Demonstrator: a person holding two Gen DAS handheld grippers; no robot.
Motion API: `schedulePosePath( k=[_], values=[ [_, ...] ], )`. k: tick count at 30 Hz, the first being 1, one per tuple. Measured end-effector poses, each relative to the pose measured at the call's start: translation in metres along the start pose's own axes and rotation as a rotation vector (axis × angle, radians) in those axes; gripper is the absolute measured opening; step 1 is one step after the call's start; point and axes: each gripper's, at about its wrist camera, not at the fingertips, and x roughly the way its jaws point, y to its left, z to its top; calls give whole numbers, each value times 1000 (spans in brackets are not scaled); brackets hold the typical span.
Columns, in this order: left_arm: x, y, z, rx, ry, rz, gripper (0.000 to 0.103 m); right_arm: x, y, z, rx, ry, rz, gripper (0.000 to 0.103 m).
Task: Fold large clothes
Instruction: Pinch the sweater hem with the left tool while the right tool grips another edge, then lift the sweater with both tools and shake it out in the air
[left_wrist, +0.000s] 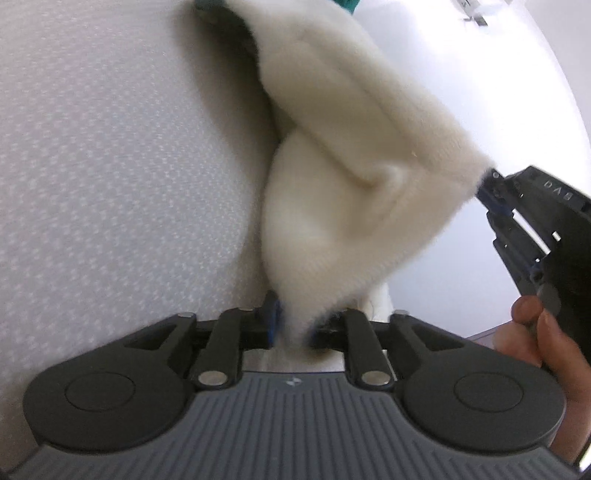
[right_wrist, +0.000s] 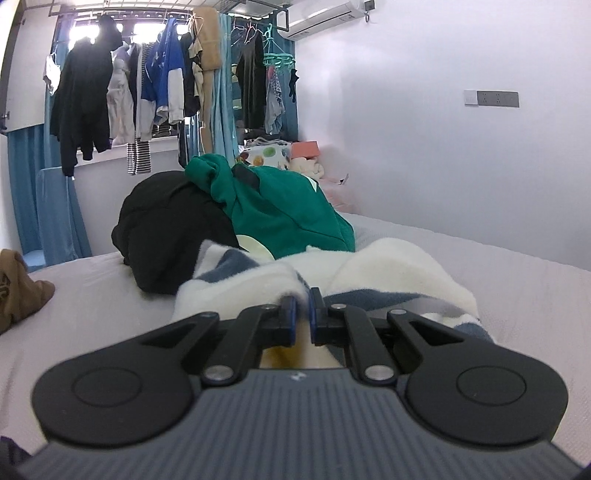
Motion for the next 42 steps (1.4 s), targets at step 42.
schedulePosePath(
  k=[42],
  values=[
    [-340,-349,176,561,-441,-224,7,-187,65,219,82,-500,-275,6]
  ],
)
